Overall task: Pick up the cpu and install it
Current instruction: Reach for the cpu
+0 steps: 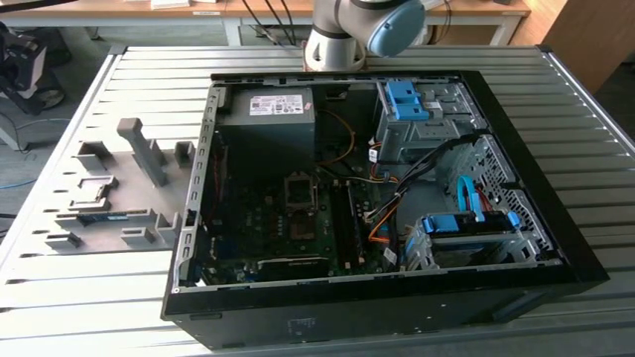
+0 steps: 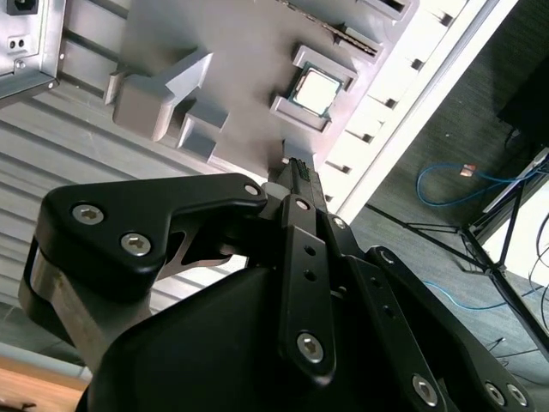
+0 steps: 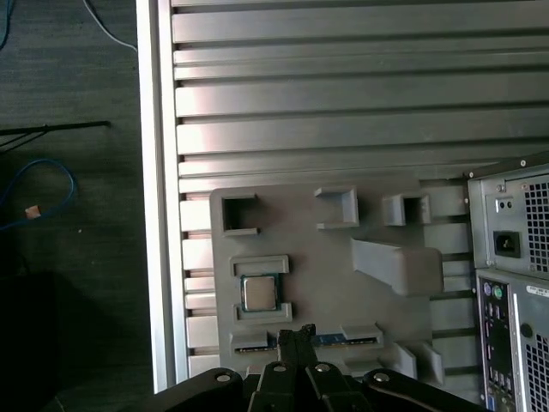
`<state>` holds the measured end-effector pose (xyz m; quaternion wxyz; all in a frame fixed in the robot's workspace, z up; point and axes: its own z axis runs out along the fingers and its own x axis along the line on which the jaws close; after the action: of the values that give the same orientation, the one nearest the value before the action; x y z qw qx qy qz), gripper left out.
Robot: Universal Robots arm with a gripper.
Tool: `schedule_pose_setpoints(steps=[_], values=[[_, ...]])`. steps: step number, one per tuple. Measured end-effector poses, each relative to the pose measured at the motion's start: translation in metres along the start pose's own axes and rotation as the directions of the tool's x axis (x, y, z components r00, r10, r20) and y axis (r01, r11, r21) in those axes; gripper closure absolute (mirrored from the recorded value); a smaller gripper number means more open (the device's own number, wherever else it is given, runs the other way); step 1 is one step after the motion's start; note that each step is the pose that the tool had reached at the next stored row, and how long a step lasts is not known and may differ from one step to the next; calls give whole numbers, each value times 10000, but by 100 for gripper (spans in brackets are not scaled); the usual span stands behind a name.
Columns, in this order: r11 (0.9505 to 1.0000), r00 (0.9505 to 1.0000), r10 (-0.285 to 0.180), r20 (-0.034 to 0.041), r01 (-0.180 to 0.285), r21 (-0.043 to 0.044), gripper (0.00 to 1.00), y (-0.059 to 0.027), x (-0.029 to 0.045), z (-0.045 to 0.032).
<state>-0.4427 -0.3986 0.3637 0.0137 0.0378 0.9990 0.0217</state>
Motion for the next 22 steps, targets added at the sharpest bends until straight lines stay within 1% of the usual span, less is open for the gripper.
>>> schedule_pose_setpoints(steps=[6, 17, 22], values=[[10000, 10000, 0, 0, 0, 0, 90, -2, 17, 21], [10000, 10000, 0, 0, 0, 0, 90, -10, 22, 208], [10000, 10000, 0, -1, 0, 1, 90, -12, 23, 254]])
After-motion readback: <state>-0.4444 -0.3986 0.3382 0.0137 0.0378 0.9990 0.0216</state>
